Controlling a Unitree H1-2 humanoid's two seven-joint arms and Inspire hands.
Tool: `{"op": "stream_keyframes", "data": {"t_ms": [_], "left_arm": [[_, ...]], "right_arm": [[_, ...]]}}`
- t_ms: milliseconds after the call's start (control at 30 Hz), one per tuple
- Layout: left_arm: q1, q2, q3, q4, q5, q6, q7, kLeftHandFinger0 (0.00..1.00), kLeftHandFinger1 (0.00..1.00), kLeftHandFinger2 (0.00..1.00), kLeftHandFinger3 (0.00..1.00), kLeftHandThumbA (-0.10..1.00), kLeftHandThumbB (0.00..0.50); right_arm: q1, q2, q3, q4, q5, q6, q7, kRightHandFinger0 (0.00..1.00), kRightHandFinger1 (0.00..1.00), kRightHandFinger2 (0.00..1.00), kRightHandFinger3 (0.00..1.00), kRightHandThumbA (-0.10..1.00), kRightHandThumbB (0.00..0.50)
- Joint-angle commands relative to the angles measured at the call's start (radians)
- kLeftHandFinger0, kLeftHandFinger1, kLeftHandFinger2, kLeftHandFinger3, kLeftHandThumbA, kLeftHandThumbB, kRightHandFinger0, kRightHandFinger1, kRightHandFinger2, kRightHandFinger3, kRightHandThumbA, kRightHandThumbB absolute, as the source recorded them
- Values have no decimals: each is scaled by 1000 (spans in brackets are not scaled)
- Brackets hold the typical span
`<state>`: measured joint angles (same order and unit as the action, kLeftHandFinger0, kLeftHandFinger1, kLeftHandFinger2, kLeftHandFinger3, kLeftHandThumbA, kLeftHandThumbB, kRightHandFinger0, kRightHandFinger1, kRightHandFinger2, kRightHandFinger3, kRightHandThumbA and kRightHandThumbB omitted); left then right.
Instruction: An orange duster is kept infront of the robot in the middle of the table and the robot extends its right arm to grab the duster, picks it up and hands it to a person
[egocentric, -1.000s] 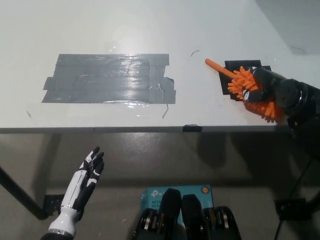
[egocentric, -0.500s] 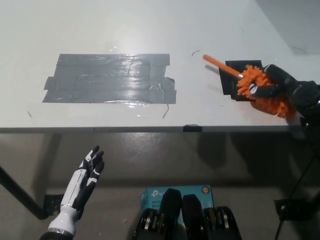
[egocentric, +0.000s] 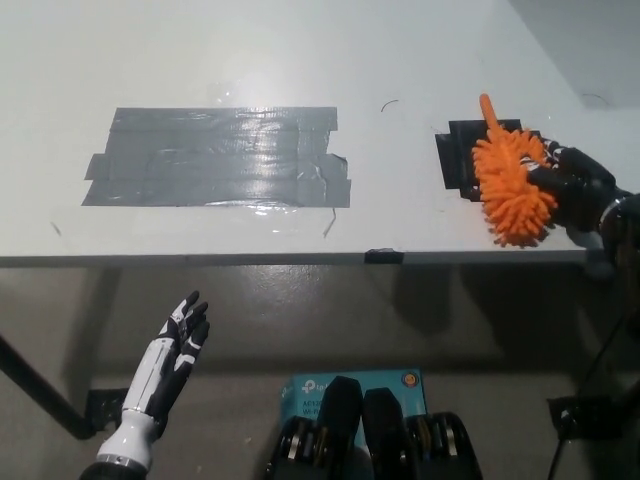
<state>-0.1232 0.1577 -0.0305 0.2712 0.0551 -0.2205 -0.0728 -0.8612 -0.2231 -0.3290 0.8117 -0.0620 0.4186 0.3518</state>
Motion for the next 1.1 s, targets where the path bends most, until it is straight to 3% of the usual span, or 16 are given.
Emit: {"op": "stream_keyframes", "data": {"t_ms": [0, 133, 200, 433, 500, 833, 1067], "left_arm": [[-39, 18, 7, -26, -24, -31, -23, 964, 1000, 1000, 1000, 867, 170], [-38, 19, 6, -30, -17, -24, -20, 968, 1000, 1000, 1000, 878, 175], [-43, 18, 7, -35, -20, -17, -21, 967, 1000, 1000, 1000, 878, 172], [-55, 24, 7, -37, -12, -15, -19, 968, 1000, 1000, 1000, 889, 163], [-58, 25, 8, -33, -16, -23, -22, 969, 1000, 1000, 1000, 886, 163], [-56, 23, 5, -42, -7, -8, -18, 970, 1000, 1000, 1000, 899, 175], [-57, 22, 4, -44, -7, -11, -18, 966, 1000, 1000, 1000, 884, 162]], "right_arm": [[-67, 20, -164, 102, 353, 51, 137, 0, 409, 796, 1000, -100, 167], [-73, 31, -185, 114, 398, 51, 128, 0, 423, 828, 1000, -100, 173], [-77, 37, -191, 105, 413, 51, 123, 0, 428, 815, 1000, -100, 128], [-80, 51, -193, 63, 539, 51, 108, 0, 364, 749, 1000, -100, 83], [-72, 57, -166, 20, 591, 51, 118, 0, 383, 770, 1000, -100, 66], [-48, 106, -58, -138, 744, 51, 113, 0, 432, 838, 1000, -100, 77], [-50, 127, -13, -145, 812, 51, 64, 0, 424, 823, 1000, -100, 68]]}}
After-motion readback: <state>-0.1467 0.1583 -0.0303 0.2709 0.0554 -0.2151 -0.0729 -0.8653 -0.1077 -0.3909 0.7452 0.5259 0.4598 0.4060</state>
